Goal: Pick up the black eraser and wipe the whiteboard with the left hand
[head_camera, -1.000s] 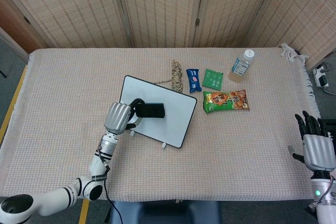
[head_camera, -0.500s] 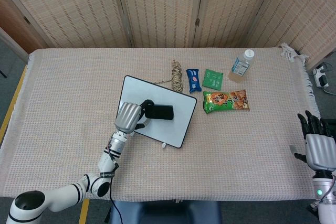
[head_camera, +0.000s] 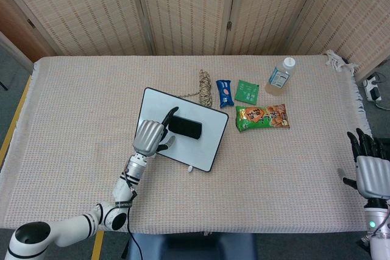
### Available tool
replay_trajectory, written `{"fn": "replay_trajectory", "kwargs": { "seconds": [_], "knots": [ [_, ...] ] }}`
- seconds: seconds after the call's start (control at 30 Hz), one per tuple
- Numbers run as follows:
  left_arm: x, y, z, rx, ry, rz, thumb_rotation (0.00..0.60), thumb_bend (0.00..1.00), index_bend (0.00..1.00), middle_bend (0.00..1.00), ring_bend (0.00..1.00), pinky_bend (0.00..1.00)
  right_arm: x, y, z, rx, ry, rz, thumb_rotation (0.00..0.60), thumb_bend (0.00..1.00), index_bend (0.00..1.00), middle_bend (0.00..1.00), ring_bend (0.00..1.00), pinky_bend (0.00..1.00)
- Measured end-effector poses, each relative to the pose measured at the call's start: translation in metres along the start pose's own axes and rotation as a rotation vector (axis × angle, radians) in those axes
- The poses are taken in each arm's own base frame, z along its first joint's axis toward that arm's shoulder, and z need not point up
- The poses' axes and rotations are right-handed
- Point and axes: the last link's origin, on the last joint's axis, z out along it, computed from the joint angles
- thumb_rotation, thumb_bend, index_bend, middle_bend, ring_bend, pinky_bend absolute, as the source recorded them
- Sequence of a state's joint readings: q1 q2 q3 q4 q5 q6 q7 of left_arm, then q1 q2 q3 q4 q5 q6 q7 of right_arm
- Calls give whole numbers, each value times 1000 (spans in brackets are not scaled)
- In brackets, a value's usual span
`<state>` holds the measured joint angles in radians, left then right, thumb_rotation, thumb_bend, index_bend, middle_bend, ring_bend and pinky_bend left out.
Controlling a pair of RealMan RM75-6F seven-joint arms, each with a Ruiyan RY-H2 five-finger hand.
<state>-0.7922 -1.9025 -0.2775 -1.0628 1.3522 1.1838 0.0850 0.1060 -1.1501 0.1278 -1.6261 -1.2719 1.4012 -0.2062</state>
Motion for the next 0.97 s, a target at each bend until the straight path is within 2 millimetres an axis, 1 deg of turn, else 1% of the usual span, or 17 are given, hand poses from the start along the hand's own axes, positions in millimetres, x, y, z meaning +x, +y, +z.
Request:
{"fn": "replay_trajectory", "kwargs": {
  "seconds": [0.07,0.13,0.2,0.23,0.3,0.33,0.37,0.4,0.47,0.5,0.53,0.57,0.63,0.67,0.77,0.87,0.97],
  "knots": [
    [3,-2,-5,-3,-5,6,600,367,68,1000,936,1000,0,-1,-1,4,2,-2,600,308,0,0,0,0],
    [7,-5,-11,-4,-14,20,600,356,57,1000,894,1000,0,-1,-2,9,4,-4,600,308,0,0,0,0],
    [13,-10,-20,-2,-30,54,600,343,47,975,794,993,0,-2,-4,14,7,-5,600,307,0,0,0,0],
    [17,-14,-25,0,-39,73,600,336,40,912,713,959,0,-3,-5,18,9,-6,600,308,0,0,0,0],
    [27,-22,-37,11,-65,116,600,325,37,674,517,777,0,-4,-6,24,11,-8,600,308,0,0,0,0],
    [32,-26,-43,17,-80,132,600,322,38,544,419,648,0,-4,-7,29,11,-9,600,308,0,0,0,0],
    [39,-32,-51,27,-101,152,600,320,40,403,309,490,0,-5,-8,33,11,-10,600,308,0,0,0,0],
    [45,-37,-59,36,-118,168,600,319,42,324,241,395,0,-5,-9,37,12,-11,600,308,0,0,0,0],
    [62,-51,-77,60,-163,208,600,319,51,130,66,134,-1,-7,-11,48,14,-16,600,307,0,0,0,0],
    [69,-57,-87,72,-183,224,600,319,53,91,32,73,-1,-8,-12,53,15,-18,600,308,0,0,0,0],
    [77,-64,-97,87,-202,240,600,318,54,64,13,31,-2,-10,-13,61,15,-20,600,308,0,0,0,0],
    [87,-73,-114,111,-227,258,600,318,55,49,3,9,-2,-11,-14,67,15,-23,600,308,0,0,0,0],
    [102,-87,-142,157,-250,277,600,317,55,34,0,0,-4,-14,-16,81,14,-29,600,308,0,0,0,0],
    [110,-95,-161,191,-253,283,600,318,55,30,0,0,-5,-15,-17,88,13,-31,600,308,0,0,0,0],
    [119,-106,-208,266,-232,256,600,318,55,26,0,0,-7,-18,-20,108,9,-39,600,308,0,0,0,0],
    [124,-111,-246,315,-185,228,600,313,57,20,0,0,-8,-21,-21,125,9,-45,600,308,0,0,0,0],
    [128,-113,-268,338,-144,252,600,308,50,14,0,0,-10,-23,-22,139,7,-51,600,308,0,0,0,0]
  ]
}}
